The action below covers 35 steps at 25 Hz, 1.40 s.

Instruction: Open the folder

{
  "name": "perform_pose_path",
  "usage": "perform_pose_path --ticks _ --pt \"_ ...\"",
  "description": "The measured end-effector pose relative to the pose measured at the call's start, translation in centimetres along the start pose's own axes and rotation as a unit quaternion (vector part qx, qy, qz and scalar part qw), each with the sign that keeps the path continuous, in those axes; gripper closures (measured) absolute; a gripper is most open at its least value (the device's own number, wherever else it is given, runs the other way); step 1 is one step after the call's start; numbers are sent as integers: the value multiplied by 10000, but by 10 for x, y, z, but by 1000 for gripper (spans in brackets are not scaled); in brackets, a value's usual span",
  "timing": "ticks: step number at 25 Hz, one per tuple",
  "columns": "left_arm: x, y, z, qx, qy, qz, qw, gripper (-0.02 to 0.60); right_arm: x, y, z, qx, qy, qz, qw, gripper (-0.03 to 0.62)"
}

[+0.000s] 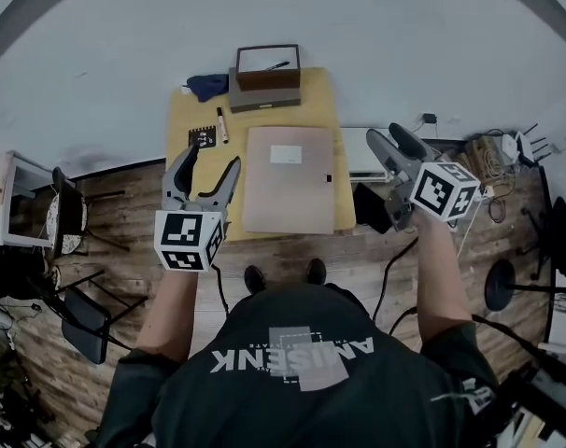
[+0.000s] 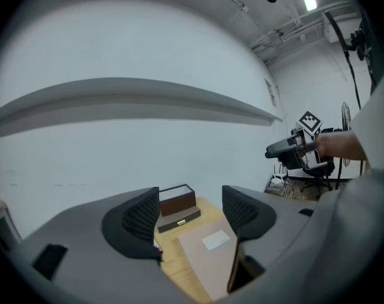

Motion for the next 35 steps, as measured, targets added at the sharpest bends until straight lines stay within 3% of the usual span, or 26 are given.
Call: perform_pose_path --ticks 6,12,18,25,35 --pt "23 -35 -43 380 653 -329 9966 288 24 -44 -59 400 882 39 9953 318" --pt "41 -76 -95 728 1338 -635 9863 288 48 -84 -133 813 1847 -57 9794 318" --pt "57 -109 -140 537 1688 -942 9797 288 69 -115 -198 1215 2611 5 9576 318" --pt "62 -149 -193 1313 2370 -1322 9535 288 80 -127 -249 1559 3100 168 9377 318" --pt "71 -187 -236 2211 2893 -1745 9149 288 96 -128 -272 1838 3445 456 9195 318"
Point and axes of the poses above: the fingertips, and each gripper's own axes: x forward along the fingers, y to its left, z out of its top, the point moved 5 cm from there along -x, backward along the fingers, and after that the axes turned 3 degrees about y, right-handed, at the moved point
